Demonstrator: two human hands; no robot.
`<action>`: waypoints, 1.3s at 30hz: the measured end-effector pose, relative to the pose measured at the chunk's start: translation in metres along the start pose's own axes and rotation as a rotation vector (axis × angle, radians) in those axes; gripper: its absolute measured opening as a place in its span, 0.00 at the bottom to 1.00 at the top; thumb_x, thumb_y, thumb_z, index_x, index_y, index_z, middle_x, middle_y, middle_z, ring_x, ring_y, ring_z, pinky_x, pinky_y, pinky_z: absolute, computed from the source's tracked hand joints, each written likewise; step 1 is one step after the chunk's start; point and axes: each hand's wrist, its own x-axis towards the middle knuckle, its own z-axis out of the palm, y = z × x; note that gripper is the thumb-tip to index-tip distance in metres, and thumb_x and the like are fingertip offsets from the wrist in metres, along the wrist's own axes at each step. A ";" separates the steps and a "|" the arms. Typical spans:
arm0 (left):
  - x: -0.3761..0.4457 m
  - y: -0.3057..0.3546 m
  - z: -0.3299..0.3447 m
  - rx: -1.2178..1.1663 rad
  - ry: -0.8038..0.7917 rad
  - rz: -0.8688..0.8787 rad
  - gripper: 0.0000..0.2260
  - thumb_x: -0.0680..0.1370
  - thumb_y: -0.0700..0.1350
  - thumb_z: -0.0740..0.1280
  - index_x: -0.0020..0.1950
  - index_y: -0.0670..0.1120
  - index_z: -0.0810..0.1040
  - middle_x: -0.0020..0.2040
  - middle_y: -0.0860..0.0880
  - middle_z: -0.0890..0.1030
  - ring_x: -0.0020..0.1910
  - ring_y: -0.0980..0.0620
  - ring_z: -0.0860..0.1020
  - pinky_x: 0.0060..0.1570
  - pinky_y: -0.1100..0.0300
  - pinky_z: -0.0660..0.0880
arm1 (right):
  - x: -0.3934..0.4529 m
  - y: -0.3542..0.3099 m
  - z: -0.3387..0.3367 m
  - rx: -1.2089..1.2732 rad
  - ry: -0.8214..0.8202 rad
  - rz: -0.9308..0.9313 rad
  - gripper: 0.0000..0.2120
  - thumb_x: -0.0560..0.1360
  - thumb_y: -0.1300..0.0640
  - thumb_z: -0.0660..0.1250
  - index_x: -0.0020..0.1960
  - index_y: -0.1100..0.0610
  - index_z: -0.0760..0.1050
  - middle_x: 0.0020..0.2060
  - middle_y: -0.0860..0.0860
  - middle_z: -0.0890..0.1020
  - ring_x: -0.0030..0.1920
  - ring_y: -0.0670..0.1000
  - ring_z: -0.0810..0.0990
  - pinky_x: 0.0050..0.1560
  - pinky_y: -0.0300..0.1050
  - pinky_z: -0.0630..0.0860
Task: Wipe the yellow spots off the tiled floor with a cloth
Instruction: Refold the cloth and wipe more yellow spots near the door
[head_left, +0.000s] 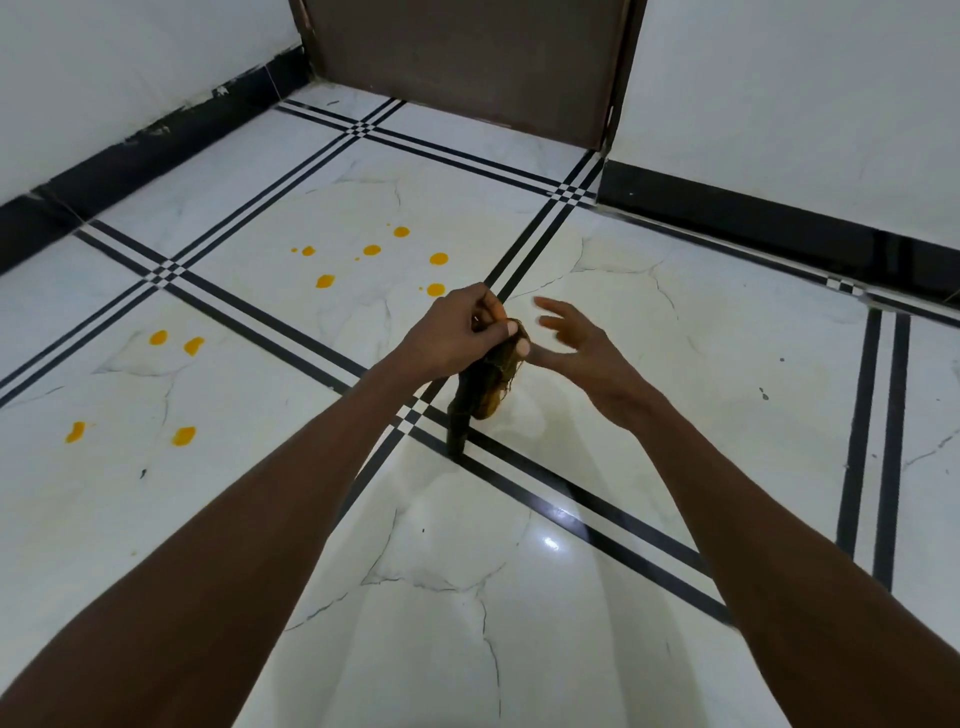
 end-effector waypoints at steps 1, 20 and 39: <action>0.000 0.001 -0.002 0.018 -0.009 0.013 0.10 0.80 0.48 0.72 0.57 0.44 0.78 0.49 0.47 0.82 0.48 0.50 0.81 0.46 0.60 0.77 | 0.001 -0.004 0.002 0.006 -0.059 -0.029 0.28 0.71 0.40 0.77 0.68 0.43 0.78 0.66 0.45 0.81 0.66 0.47 0.79 0.62 0.44 0.75; -0.006 -0.001 -0.053 0.239 -0.060 -0.107 0.16 0.72 0.51 0.80 0.52 0.44 0.81 0.49 0.47 0.81 0.41 0.54 0.78 0.36 0.63 0.72 | 0.016 -0.052 -0.001 0.045 -0.073 -0.108 0.12 0.82 0.48 0.69 0.58 0.56 0.81 0.51 0.54 0.86 0.54 0.48 0.84 0.54 0.43 0.83; -0.008 0.006 -0.088 -0.878 0.145 -0.164 0.17 0.84 0.57 0.62 0.66 0.47 0.77 0.65 0.47 0.82 0.68 0.45 0.79 0.68 0.47 0.78 | 0.010 -0.094 -0.004 0.350 0.099 0.022 0.19 0.85 0.39 0.57 0.63 0.52 0.77 0.56 0.53 0.83 0.60 0.56 0.84 0.59 0.53 0.83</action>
